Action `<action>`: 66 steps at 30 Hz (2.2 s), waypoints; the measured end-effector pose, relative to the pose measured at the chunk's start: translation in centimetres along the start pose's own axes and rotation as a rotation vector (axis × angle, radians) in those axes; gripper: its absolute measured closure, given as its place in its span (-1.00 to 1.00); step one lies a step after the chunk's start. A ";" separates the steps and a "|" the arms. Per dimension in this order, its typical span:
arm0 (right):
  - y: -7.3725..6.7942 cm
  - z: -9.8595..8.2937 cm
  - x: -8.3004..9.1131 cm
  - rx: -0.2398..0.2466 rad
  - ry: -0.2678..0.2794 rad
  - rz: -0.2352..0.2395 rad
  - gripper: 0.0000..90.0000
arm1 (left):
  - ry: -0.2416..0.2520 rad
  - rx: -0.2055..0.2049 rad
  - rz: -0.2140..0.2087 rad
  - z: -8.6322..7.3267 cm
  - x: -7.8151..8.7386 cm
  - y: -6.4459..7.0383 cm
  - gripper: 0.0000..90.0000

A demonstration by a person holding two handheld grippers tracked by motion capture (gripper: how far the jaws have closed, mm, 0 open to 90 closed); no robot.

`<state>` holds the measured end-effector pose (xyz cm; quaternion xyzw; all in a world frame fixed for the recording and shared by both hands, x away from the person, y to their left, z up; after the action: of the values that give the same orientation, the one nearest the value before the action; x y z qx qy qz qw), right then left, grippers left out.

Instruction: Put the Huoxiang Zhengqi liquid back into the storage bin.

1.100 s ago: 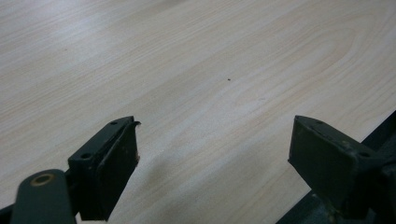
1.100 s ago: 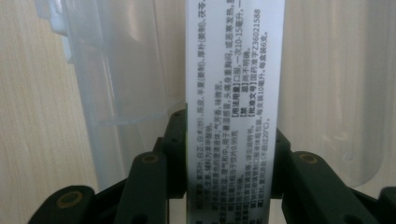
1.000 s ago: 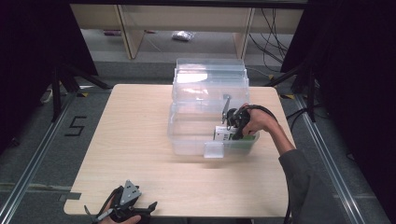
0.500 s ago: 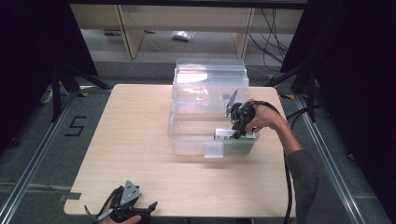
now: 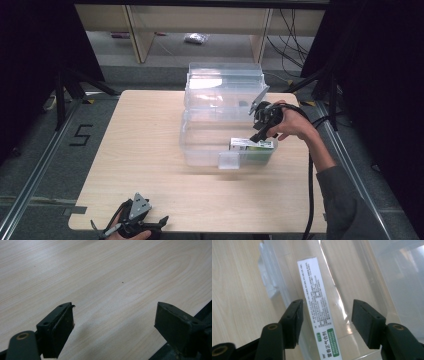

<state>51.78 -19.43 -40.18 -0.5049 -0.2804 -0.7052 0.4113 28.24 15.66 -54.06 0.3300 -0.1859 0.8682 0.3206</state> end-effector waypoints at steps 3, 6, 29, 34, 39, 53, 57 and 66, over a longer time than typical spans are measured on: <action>-0.3 0.0 0.3 -0.033 0.018 -0.008 -0.10 | -0.026 -0.026 0.001 -0.1 0.2 -0.2 -0.67; -0.5 0.0 0.4 -0.041 0.017 -0.012 -0.11 | -0.012 -0.012 -0.001 -0.1 0.1 -0.1 -0.67; -3.2 -2.1 0.8 -0.209 0.197 -0.056 -0.46 | -0.026 -0.027 -0.003 -0.1 0.2 -0.2 -0.67; -4.0 -2.4 0.6 -0.240 0.251 -0.055 -0.46 | -0.013 -0.012 -0.002 -0.1 0.1 -0.1 -0.67; -4.5 -2.7 0.4 -0.250 0.292 -0.039 -0.48 | 0.008 0.003 0.004 0.0 0.0 0.0 -0.67; -5.9 -4.3 0.0 -0.282 0.332 -0.026 -0.47 | 0.019 0.009 0.003 0.1 -0.1 0.0 -0.67; -6.4 -4.7 -0.3 -0.270 0.339 -0.037 -0.48 | -0.021 -0.033 -0.002 -0.1 0.2 -0.2 -0.67; -7.6 -5.3 -0.6 -0.273 0.361 -0.039 -0.49 | -0.018 -0.032 0.001 -0.1 0.1 -0.2 -0.67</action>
<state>42.77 -19.76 -42.33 -0.4161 -0.1141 -0.8233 0.3688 28.27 15.95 -54.03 0.3326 -0.2027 0.8623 0.3237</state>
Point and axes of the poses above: each handheld gripper's, and its own axes: x roughly backward along the jaws, z roughly out of its top, y roughly to its right, the point moved 5 cm from there along -x, roughly forward along the jaws, and after that the axes turned 10 degrees about -x, right-handed, at the moved point
